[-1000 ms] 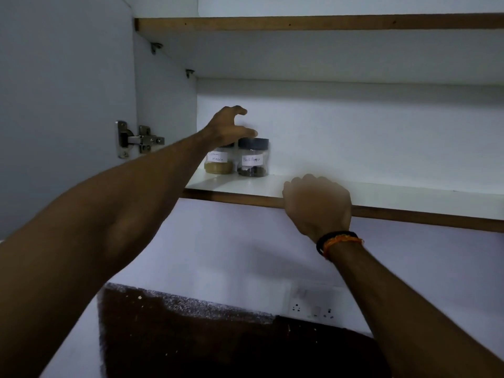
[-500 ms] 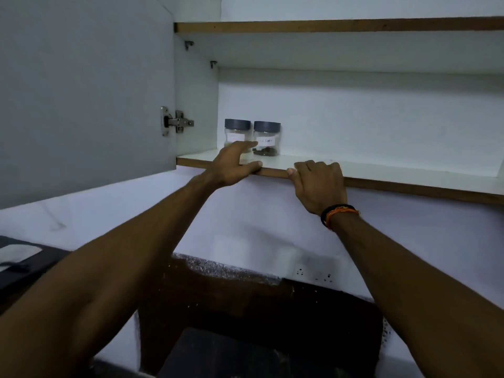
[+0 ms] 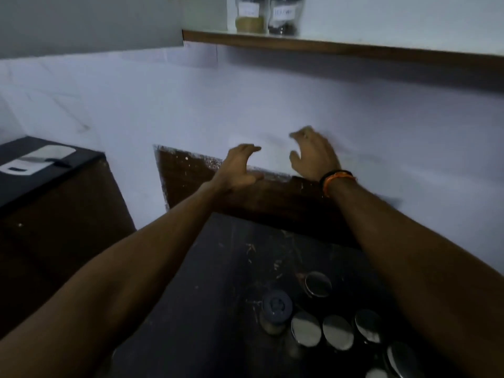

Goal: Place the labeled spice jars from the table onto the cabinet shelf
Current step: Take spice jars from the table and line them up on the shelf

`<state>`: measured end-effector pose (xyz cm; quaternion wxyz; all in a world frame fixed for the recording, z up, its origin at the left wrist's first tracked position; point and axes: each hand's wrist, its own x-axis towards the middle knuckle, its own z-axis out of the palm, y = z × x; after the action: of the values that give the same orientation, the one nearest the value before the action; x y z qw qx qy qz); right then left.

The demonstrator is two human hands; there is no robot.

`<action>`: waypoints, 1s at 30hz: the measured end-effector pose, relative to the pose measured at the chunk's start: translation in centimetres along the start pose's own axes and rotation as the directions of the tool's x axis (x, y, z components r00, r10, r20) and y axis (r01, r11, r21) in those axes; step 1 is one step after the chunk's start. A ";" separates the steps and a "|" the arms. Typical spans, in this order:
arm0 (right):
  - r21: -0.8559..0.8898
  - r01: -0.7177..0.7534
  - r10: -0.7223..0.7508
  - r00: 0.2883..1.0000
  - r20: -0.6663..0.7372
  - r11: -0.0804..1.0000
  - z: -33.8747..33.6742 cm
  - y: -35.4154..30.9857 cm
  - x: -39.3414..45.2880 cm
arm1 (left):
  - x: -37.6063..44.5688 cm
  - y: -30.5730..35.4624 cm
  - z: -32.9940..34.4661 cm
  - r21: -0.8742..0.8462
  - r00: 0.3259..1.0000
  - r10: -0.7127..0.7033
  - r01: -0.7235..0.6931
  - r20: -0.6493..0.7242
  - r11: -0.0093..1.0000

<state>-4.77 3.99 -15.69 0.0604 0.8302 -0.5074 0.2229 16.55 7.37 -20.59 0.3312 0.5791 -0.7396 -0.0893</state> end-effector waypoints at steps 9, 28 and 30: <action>0.070 -0.172 0.097 0.798 0.595 0.983 13.1 -0.8 -14.3 | -12.2 -3.4 11.6 -0.091 0.868 -0.262 0.328 0.421 0.940; -0.195 -0.241 0.309 0.675 0.671 0.951 23.0 -2.5 -26.8 | -23.1 -5.0 16.8 -0.120 0.683 -0.340 0.531 0.646 0.839; -0.207 -0.236 0.314 0.670 0.673 0.949 23.4 -2.8 -27.0 | -22.9 -5.2 16.9 -0.133 0.666 -0.363 0.572 0.652 0.809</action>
<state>-5.53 19.74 -47.92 -0.1275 0.7619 -0.6222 -0.1267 13.18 22.51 -45.03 0.1368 0.6294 -0.6024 -0.4714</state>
